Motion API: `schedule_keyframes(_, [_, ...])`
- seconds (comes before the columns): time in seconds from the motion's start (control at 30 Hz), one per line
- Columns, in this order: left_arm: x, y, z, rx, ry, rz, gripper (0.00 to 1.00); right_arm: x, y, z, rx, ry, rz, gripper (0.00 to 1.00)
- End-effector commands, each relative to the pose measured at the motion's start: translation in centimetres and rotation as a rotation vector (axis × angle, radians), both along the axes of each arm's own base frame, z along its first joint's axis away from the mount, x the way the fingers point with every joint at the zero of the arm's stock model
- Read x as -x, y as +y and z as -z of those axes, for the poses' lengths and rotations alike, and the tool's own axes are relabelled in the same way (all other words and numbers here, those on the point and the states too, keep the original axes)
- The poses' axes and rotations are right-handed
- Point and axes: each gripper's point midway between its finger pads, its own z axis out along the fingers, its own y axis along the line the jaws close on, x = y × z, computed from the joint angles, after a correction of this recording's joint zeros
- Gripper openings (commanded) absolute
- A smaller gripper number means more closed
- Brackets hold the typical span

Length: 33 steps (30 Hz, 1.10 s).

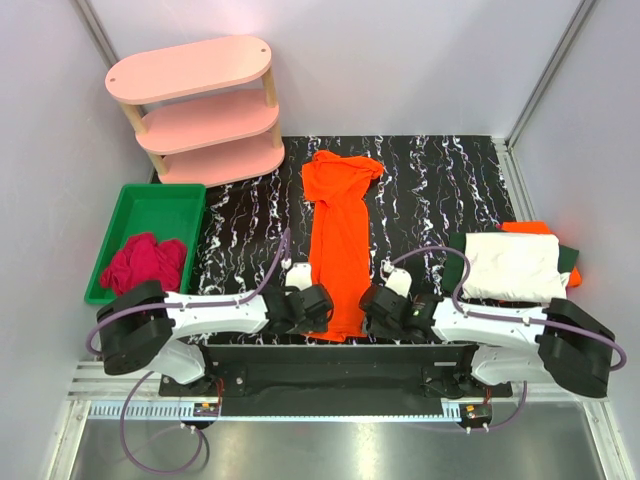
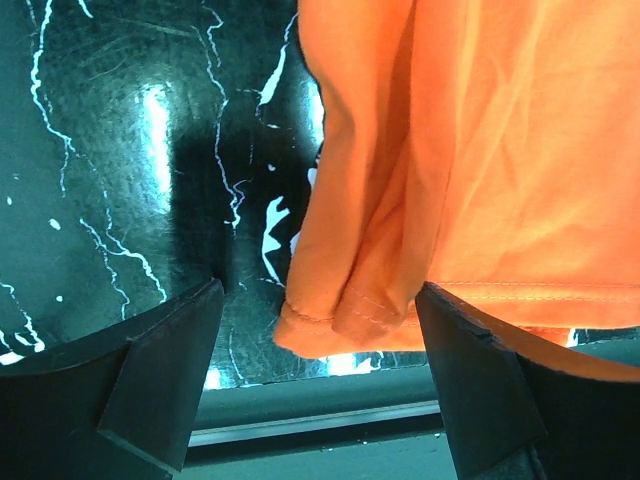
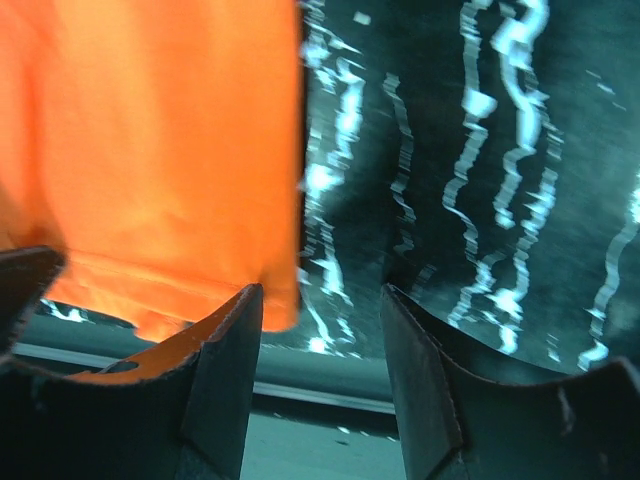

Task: Fold and stack the t-shirts
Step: Grab the bottom of the folded rectangular tshirt with both arms

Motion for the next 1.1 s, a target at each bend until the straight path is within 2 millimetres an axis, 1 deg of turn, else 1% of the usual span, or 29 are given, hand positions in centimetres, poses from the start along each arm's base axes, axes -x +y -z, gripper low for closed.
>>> schedule_keyframes(0.0, [1.1, -0.4, 1.7, 0.004, 0.073, -0.005, 0.86, 0.1, 0.6, 1.1, 0.026, 0.01, -0.022, 0.58])
schedule_keyframes(0.07, [1.2, -0.5, 1.7, 0.001, 0.077, 0.005, 0.86, -0.2, 0.8, 1.0, 0.016, -0.011, -0.013, 0.58])
schedule_keyframes(0.17, [1.4, -0.4, 1.8, -0.003, 0.083, 0.011, 0.86, -0.6, 1.4, 0.2, -0.002, -0.041, -0.029, 0.58])
schedule_keyframes(0.23, [1.4, -0.4, 1.9, -0.002, 0.084, 0.014, 0.86, -0.6, 1.8, 0.6, 0.013, -0.022, -0.038, 0.58])
schedule_keyframes(0.27, [1.5, -0.3, 2.0, -0.008, 0.087, 0.015, 0.85, -0.3, 1.7, 1.4, 0.04, 0.004, -0.042, 0.56])
schedule_keyframes(0.33, [1.4, -0.3, 1.9, -0.005, 0.085, 0.02, 0.84, 0.3, 1.9, 2.1, 0.047, 0.05, -0.045, 0.54])
schedule_keyframes(0.4, [1.5, -0.3, 1.9, -0.003, 0.087, 0.021, 0.84, 1.0, 1.7, 2.6, 0.064, 0.078, -0.04, 0.49])
schedule_keyframes(0.43, [1.6, -0.2, 1.9, -0.002, 0.088, 0.02, 0.84, 1.3, 1.2, 2.8, 0.083, 0.093, -0.033, 0.48])
schedule_keyframes(0.5, [1.6, 0.0, 1.8, 0.003, 0.087, 0.019, 0.83, 1.7, 0.8, 2.8, 0.089, 0.108, -0.018, 0.43])
schedule_keyframes(0.53, [1.7, 0.1, 1.8, 0.004, 0.087, 0.016, 0.83, 2.1, 0.2, 2.9, 0.107, 0.121, -0.011, 0.42])
schedule_keyframes(0.6, [1.7, 0.2, 1.7, 0.007, 0.08, 0.013, 0.82, 2.6, -0.4, 2.8, 0.115, 0.139, 0.002, 0.37])
schedule_keyframes(0.8, [1.7, 0.4, 1.8, 0.016, 0.08, 0.003, 0.82, 3.6, -1.4, 2.6, 0.128, 0.165, 0.03, 0.31])
schedule_keyframes(0.83, [1.8, 0.5, 1.9, 0.013, 0.08, 0.001, 0.81, 3.7, -1.6, 2.6, 0.131, 0.167, 0.039, 0.23])
schedule_keyframes(0.9, [1.8, 0.5, 1.8, 0.018, 0.079, -0.003, 0.8, 3.9, -1.8, 2.7, 0.137, 0.169, 0.039, 0.15])
schedule_keyframes(0.97, [1.8, 0.6, 1.9, 0.02, 0.081, -0.006, 0.79, 3.8, -2.0, 2.8, 0.143, 0.167, 0.042, 0.1])
schedule_keyframes(1.07, [1.9, 0.5, 2.0, 0.024, 0.085, -0.011, 0.78, 3.7, -2.1, 2.9, 0.154, 0.161, 0.042, 0.05])
